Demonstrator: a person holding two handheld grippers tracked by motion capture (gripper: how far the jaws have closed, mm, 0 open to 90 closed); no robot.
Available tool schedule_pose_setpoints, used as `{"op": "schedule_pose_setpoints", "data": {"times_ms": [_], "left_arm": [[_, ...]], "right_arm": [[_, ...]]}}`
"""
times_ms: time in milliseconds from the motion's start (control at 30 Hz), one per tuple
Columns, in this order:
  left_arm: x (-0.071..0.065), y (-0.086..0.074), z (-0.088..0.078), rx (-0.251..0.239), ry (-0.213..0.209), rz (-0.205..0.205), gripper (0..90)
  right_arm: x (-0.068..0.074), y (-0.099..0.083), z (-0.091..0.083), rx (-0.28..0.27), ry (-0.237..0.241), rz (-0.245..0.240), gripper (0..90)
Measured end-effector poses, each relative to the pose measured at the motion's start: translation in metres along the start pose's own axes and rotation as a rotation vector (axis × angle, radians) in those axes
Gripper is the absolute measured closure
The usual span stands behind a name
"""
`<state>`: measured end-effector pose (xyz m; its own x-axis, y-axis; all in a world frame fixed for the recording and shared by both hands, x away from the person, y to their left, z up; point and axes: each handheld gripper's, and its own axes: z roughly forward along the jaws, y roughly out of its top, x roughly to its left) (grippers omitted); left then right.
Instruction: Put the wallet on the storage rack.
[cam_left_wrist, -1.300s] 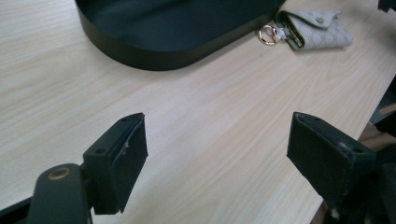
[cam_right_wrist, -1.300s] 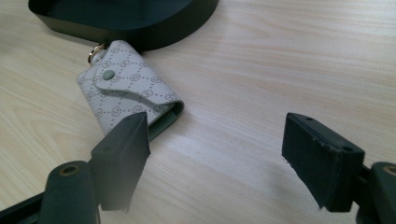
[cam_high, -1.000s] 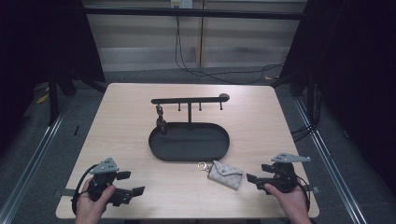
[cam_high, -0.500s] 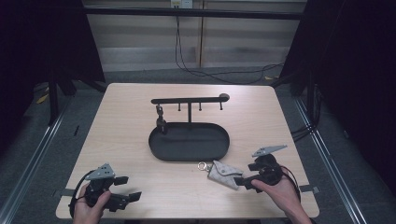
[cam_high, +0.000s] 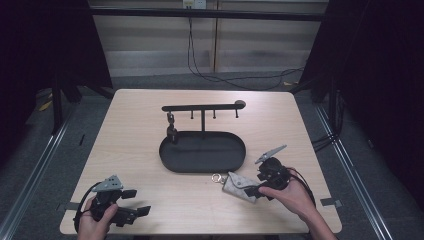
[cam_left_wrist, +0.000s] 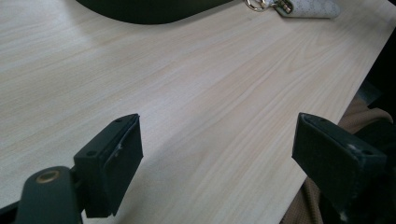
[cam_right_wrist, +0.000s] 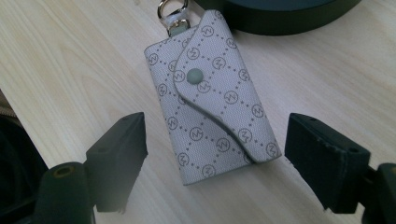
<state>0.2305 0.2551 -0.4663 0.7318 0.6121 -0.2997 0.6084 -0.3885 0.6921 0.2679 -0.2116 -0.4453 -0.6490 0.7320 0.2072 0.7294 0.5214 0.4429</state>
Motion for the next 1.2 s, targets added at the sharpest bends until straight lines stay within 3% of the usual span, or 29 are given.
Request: {"op": "schedule_pose_setpoints", "data": {"times_ms": [133, 200, 300, 467, 567, 800, 967, 1200], "left_arm": [[0.000, 0.000, 0.000, -0.006, 0.000, 0.002, 16.1], [0.001, 0.000, 0.000, -0.004, 0.000, -0.001, 16.1], [0.001, 0.000, -0.001, -0.005, 0.000, -0.001, 16.1], [0.001, 0.000, 0.000, -0.003, 0.000, 0.000, 16.1], [0.001, 0.000, -0.001, -0.005, 0.001, 0.000, 16.0], [0.001, 0.000, -0.001, -0.007, 0.002, 0.001, 16.1], [0.001, 0.000, -0.001, -0.006, -0.002, -0.002, 16.1], [0.001, -0.001, -0.001, -0.003, -0.001, -0.001, 16.1]], "right_arm": [[0.000, 0.007, 0.003, 0.031, -0.002, -0.018, 20.4], [-0.002, 0.013, 0.006, 0.052, 0.028, -0.040, 18.3], [-0.002, 0.016, 0.009, 0.068, 0.031, -0.047, 18.9], [-0.001, 0.025, 0.020, 0.156, 0.049, -0.080, 19.4], [0.001, 0.030, 0.025, 0.206, 0.034, -0.088, 19.0], [0.002, 0.041, 0.030, 0.253, 0.024, -0.102, 22.3], [0.003, 0.046, 0.037, 0.298, 0.009, -0.148, 22.6], [0.008, 0.049, 0.046, 0.358, 0.000, -0.175, 23.6]]}}
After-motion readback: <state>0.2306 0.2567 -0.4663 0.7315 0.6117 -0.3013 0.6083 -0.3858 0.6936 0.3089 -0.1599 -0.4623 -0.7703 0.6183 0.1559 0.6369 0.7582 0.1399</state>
